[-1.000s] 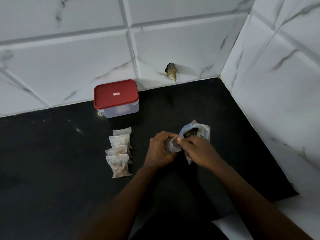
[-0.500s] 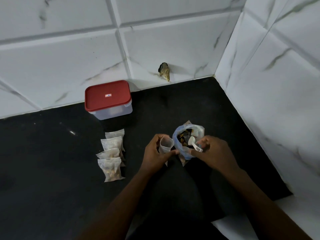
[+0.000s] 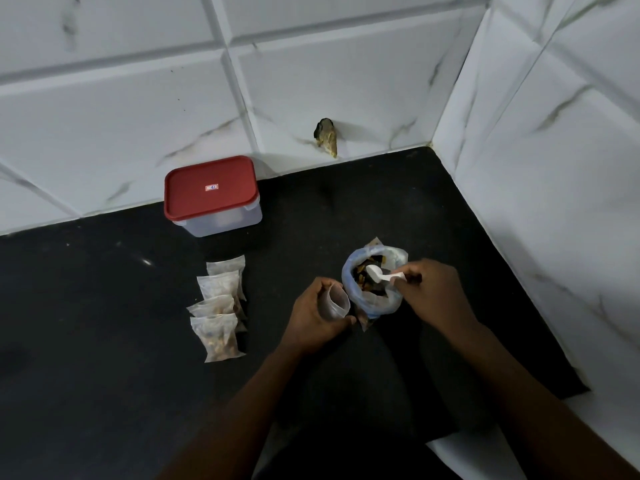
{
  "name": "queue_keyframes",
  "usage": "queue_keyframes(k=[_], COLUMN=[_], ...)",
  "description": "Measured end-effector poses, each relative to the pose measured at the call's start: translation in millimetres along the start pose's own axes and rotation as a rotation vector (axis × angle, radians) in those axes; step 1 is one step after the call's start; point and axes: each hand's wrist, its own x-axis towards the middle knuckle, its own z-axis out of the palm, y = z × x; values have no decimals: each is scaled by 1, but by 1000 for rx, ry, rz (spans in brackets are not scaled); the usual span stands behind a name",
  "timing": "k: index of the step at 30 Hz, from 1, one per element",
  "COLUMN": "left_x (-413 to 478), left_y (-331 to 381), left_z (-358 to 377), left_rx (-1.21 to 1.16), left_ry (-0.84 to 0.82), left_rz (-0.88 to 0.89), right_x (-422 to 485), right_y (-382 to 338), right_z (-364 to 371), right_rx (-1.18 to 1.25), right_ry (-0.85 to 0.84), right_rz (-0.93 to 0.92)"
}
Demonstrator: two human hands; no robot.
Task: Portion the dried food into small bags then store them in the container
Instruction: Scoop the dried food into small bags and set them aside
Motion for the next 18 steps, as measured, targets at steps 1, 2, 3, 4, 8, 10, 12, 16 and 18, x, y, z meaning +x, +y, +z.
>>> queue_keyframes(k=[1,2,3,4,8,10,12,16,18], left_x=[0,0,0,0,1,1,2,2,2], left_y=[-1,-1,-2,-2,-4,-4,-4,-6,-8], left_z=[0,1,1,2,3,5,6,7,7], left_rx=[5,8,12,16,42,25,27,49,60], left_ry=[-2,-4,-5,-8,-22,-36,-40,-41,-46], left_rz=[-3,-7,-11,-13,-19,-33,-38,-16,-5], right_x=[5,9,12,15,26,31,32,31,35], right_y=[-1,-2,-4,-7,-13,-13,-10,2,6], right_z=[1,2,3,3,1,-4,-9,-26,-32], right_rx=[-32,-56,-71,-83,-179,-224,-255,-249,-248], right_ry=[-9,-17,-22,-28,-104,-199,-276,-320,-276], right_rz=[-18,-33,-44,-56,-164,-231,-285,-312,-287])
